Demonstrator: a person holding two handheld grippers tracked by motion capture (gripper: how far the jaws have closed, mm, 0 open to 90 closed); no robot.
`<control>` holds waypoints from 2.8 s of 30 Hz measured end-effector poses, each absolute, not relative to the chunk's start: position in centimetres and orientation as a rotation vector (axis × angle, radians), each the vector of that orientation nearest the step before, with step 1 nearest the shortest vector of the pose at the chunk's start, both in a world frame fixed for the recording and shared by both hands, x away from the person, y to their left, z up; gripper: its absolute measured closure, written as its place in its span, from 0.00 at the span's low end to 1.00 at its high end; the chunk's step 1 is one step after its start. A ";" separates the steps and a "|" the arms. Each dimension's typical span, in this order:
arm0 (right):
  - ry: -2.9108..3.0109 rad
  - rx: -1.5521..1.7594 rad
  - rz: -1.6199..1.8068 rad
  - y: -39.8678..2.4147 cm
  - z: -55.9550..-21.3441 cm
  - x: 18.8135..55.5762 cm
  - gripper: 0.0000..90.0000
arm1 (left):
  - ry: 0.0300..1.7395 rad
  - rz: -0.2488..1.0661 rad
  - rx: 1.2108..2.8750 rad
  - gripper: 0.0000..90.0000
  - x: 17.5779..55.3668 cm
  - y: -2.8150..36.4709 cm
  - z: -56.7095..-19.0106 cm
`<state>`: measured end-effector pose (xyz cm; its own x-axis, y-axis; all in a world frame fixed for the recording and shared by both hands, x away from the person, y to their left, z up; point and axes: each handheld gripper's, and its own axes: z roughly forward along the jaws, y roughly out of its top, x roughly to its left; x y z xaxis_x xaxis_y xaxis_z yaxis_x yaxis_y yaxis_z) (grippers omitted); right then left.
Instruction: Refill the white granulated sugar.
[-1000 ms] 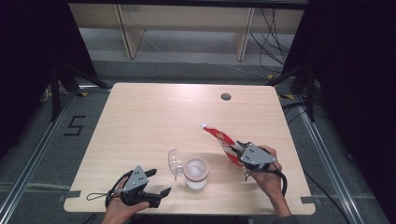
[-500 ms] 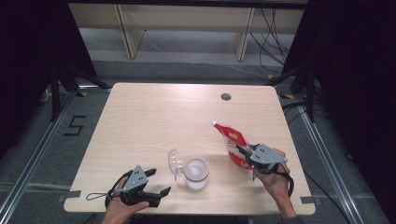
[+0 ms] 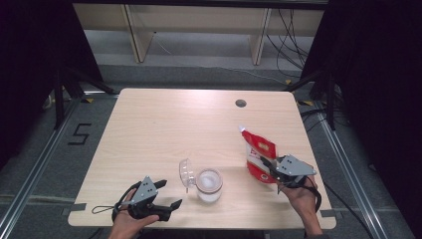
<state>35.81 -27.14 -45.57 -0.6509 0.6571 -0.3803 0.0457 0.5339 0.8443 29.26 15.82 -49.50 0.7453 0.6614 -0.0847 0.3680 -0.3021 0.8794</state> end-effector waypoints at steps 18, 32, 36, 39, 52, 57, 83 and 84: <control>2.067 0.644 1.097 -28.6 -45.9 34.4 0.77 | 0.790 0.361 1.930 0.19 29.2 15.8 -49.5; 1.945 0.789 1.226 -29.2 -45.3 33.4 0.42 | 0.787 0.354 1.918 0.19 29.3 15.7 -49.6; 1.916 0.815 1.272 -29.5 -45.0 32.8 0.41 | 0.784 0.358 1.924 0.19 29.3 15.8 -49.6; 1.891 0.867 1.314 -29.7 -44.7 32.0 0.40 | 0.787 0.355 1.931 0.19 29.3 15.7 -49.6; 1.936 0.950 1.269 -30.3 -45.4 29.9 0.37 | 0.781 0.347 1.916 0.19 29.2 15.3 -49.2; 1.950 0.983 1.247 -30.6 -45.8 29.2 0.36 | 0.791 0.344 1.915 0.19 29.2 15.4 -49.1; 2.030 1.028 1.244 -29.6 -46.7 25.4 0.26 | 0.765 0.376 1.930 0.18 29.3 15.9 -49.0; 2.026 1.071 1.240 -29.3 -46.6 25.0 0.26 | 0.765 0.376 1.930 0.19 29.3 15.9 -49.0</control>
<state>24.97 -29.32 -46.64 -0.5454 0.8375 -0.0329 0.3515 0.2642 0.8981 29.33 15.93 -49.05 0.7528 0.6552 -0.0641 0.3491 -0.3147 0.8827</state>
